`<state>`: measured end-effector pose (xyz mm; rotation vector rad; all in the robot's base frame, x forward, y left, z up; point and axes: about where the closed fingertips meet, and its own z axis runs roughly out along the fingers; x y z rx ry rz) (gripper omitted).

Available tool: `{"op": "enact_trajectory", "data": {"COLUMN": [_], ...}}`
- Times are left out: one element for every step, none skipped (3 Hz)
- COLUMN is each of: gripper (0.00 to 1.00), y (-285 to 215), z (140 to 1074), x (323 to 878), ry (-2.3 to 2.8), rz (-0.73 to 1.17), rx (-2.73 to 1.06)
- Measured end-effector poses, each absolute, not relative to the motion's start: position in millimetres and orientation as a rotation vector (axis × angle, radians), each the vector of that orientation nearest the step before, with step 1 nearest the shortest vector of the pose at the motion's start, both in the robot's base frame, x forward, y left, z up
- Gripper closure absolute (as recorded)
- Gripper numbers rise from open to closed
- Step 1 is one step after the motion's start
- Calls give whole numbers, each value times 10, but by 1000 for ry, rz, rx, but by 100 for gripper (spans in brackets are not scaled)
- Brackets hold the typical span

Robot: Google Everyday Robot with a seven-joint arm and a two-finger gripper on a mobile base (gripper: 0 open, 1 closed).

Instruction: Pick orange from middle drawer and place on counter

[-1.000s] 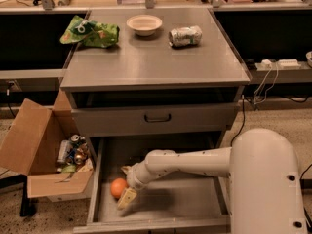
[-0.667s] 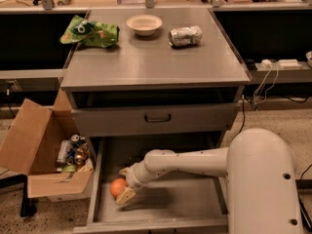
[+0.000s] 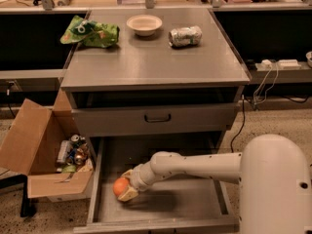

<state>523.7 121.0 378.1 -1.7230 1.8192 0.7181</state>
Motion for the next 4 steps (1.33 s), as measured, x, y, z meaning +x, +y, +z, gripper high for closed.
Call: {"op": "enact_trajectory", "data": {"gripper": [94, 100, 100, 100], "y": [1076, 967, 955, 974], "z": [4264, 4907, 4983, 5025], "x": [5134, 5050, 5072, 5068], "ry": [1729, 1637, 1629, 1618], "rz": [716, 689, 677, 684], "rx": [-1689, -1690, -1686, -1693]}}
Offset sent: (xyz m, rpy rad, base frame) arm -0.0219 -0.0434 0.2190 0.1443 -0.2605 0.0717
